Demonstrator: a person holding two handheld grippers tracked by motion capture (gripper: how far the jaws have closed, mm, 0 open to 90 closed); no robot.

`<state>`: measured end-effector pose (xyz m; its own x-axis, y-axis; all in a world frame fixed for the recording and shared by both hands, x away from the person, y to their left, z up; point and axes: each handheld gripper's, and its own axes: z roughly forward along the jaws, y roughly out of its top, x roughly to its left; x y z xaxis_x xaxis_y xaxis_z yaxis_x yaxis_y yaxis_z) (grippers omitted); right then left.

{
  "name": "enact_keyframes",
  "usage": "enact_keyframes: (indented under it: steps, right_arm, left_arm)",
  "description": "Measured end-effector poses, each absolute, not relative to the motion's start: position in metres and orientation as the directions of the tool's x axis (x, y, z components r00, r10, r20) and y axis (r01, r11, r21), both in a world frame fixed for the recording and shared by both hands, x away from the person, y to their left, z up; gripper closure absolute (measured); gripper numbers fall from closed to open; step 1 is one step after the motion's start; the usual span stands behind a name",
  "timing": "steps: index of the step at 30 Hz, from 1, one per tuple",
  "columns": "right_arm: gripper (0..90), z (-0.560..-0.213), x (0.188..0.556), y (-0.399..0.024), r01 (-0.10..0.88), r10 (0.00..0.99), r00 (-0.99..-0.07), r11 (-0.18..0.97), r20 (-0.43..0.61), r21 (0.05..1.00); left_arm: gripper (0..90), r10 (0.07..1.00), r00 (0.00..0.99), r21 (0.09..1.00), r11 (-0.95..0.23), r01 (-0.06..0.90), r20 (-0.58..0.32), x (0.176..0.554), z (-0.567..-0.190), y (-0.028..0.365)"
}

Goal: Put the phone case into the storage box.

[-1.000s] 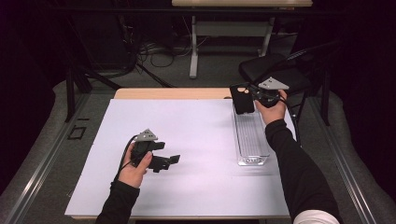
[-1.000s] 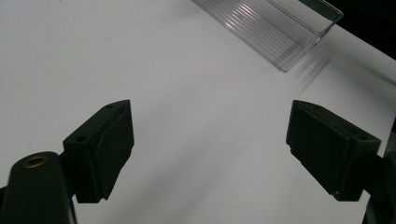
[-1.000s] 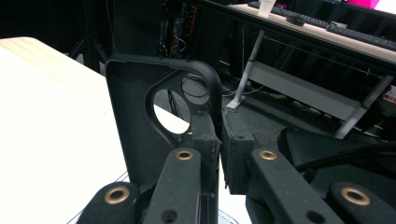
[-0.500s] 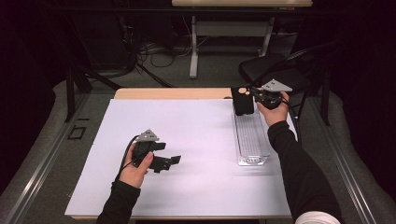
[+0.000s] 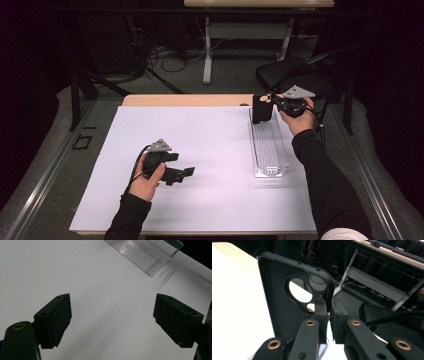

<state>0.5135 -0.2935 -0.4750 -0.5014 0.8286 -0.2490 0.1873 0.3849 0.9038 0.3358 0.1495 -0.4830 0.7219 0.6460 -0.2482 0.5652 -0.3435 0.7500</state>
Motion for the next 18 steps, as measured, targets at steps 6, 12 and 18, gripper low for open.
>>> enact_keyframes:
  steps: [6,12,18]
  right_arm:
    - [85.0,-0.4761,0.5148,-0.2969,0.21,0.843,-0.488,0.367,-0.228,0.906]
    - [84.3,-0.4791,0.5176,-0.3016,0.239,0.863,-0.461,0.344,-0.205,0.908]
    - [84.5,-0.4795,0.5188,-0.2999,0.261,0.884,-0.434,0.31,-0.175,0.914]
  left_arm:
    - [15.8,0.644,0.724,0.747,-0.348,0.567,-0.249,0.3358,-0.4842,0.1479]
    - [15.8,0.644,0.724,0.747,-0.35,0.566,-0.247,0.3359,-0.4851,0.1476]
    - [15.9,0.644,0.723,0.744,-0.351,0.569,-0.25,0.3358,-0.4854,0.1473]
